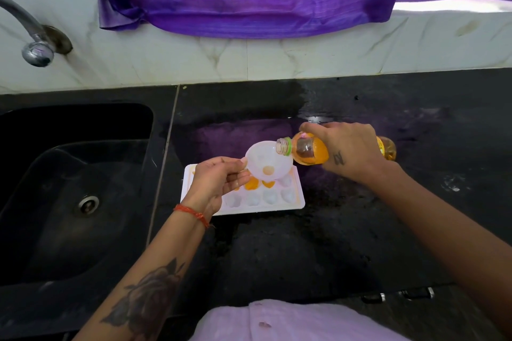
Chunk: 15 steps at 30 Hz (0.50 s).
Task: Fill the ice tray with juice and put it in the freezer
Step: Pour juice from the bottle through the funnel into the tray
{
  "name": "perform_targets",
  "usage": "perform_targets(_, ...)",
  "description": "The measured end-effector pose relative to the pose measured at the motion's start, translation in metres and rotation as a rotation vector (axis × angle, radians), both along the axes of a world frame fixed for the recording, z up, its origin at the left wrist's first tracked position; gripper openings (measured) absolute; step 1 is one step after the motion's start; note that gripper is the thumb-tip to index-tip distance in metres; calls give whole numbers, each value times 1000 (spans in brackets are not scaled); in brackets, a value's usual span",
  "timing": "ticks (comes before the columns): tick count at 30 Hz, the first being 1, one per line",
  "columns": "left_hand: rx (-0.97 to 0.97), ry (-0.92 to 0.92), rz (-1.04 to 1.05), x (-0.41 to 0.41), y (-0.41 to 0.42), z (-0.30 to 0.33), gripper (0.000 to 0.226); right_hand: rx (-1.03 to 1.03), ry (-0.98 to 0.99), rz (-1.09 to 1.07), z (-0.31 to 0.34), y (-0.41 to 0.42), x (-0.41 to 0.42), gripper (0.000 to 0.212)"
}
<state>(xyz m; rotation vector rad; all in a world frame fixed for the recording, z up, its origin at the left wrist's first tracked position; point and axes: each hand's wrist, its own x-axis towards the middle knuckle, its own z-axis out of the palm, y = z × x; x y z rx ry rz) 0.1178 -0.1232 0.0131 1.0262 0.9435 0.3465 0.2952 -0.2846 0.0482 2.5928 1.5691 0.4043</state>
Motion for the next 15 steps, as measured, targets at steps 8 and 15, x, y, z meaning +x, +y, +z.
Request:
perform_targets(8, 2, -23, -31, 7, -6, 0, 6, 18, 10, -26, 3, -11, 1, 61)
perform_targets(15, 1, -35, -62, 17, -14, -1, 6, -21, -42, -43, 4, -21, 5, 60)
